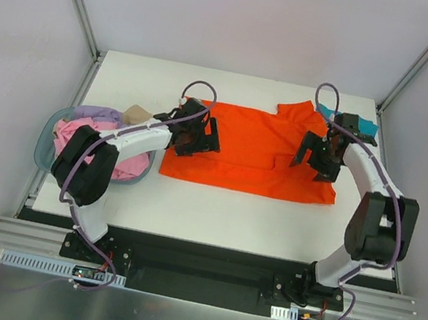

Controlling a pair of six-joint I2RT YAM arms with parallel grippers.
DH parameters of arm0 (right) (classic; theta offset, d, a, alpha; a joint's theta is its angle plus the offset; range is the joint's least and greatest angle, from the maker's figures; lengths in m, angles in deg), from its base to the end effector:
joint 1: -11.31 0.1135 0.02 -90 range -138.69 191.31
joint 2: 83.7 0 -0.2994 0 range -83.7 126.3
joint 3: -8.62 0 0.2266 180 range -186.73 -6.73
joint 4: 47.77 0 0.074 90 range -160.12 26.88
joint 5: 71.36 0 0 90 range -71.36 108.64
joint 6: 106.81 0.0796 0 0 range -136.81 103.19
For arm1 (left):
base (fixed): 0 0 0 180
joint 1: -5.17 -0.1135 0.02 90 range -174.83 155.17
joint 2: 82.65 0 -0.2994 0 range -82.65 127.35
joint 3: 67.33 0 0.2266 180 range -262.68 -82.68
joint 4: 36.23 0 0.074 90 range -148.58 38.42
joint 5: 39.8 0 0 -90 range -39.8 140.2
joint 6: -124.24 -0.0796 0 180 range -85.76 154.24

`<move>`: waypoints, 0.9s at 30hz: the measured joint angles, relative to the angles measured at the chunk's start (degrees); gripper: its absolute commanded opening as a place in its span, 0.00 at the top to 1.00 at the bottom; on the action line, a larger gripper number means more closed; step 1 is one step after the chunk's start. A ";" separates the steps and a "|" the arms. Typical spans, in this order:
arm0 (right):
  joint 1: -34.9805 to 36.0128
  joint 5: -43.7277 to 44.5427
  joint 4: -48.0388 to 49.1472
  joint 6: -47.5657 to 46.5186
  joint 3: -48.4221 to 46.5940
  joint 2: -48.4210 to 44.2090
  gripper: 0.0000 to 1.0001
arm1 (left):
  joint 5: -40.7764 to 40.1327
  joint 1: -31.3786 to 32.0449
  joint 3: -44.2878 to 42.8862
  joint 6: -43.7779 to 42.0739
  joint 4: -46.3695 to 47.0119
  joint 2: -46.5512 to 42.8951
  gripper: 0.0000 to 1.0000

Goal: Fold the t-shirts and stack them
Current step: Fold the flattened tshirt in 1/3 of the way

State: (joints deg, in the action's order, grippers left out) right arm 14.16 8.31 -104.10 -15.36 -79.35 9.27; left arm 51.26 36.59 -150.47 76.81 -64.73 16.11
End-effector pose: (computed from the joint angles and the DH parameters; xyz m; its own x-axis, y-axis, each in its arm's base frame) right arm 0.3332 0.0309 0.2591 -0.8794 -0.0189 -0.4756 -0.1126 0.9791 0.1694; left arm 0.3355 -0.2067 0.2415 -0.7978 -0.3052 -0.5200 -0.0097 0.8688 -0.4951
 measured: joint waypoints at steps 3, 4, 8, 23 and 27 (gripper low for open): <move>-1.09 -0.44 1.44 0.68 0.66 6.62 0.03 | 0.00 -0.26 0.00 0.00 -0.13 2.64 0.01; -1.60 -0.44 1.79 0.90 0.94 8.52 0.03 | 0.00 -0.35 0.00 0.00 -0.17 3.54 0.01; -2.80 0.17 2.27 1.60 2.67 12.33 0.03 | 0.13 -0.79 0.83 0.11 -0.11 6.01 0.00; -2.56 9.51 -1.49 6.03 24.33 -5.88 0.03 | 3.48 2.78 24.00 7.48 3.80 -13.57 0.00; -2.56 9.07 -4.68 6.01 29.03 -15.98 0.03 | 3.41 6.49 28.98 10.05 1.18 -20.04 0.01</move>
State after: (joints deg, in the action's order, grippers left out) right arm 11.61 17.38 -108.77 -9.35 -50.32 -6.71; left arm 54.67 43.08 -121.49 86.86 -63.55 -3.93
